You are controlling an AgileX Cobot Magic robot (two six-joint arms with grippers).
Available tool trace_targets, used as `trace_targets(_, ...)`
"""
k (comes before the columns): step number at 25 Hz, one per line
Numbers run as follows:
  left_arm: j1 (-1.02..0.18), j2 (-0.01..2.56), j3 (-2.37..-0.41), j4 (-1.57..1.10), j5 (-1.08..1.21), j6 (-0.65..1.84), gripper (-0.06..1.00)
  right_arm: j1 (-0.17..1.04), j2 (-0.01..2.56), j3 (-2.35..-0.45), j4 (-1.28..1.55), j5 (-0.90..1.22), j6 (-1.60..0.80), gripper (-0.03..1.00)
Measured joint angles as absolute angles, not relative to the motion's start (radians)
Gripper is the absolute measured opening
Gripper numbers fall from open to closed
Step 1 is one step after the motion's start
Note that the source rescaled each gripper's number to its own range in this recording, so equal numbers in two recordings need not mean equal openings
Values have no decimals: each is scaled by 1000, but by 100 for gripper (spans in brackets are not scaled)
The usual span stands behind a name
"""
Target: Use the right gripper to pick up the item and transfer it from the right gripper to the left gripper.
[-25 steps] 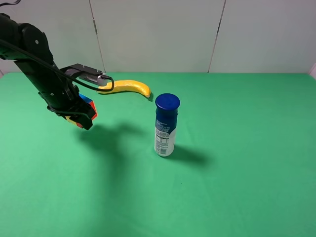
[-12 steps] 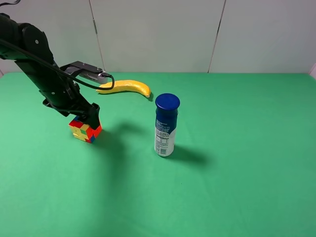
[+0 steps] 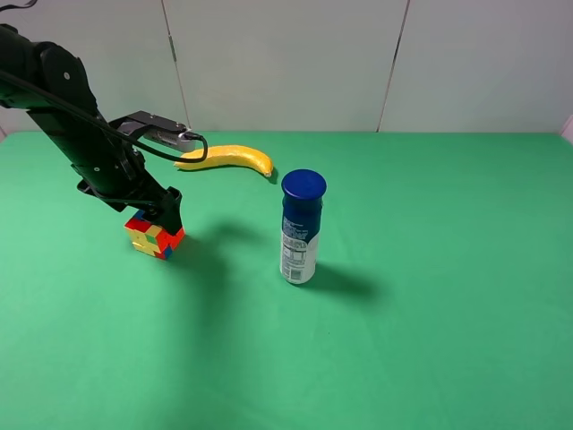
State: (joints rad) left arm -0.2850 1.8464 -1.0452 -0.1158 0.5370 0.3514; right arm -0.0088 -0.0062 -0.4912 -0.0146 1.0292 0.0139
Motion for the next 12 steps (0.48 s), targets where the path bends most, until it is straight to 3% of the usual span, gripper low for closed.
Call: trace_targets(12,-285,1653,-1046,-109,628,351,100,-9,-6,-491,-15,1029,14,100)
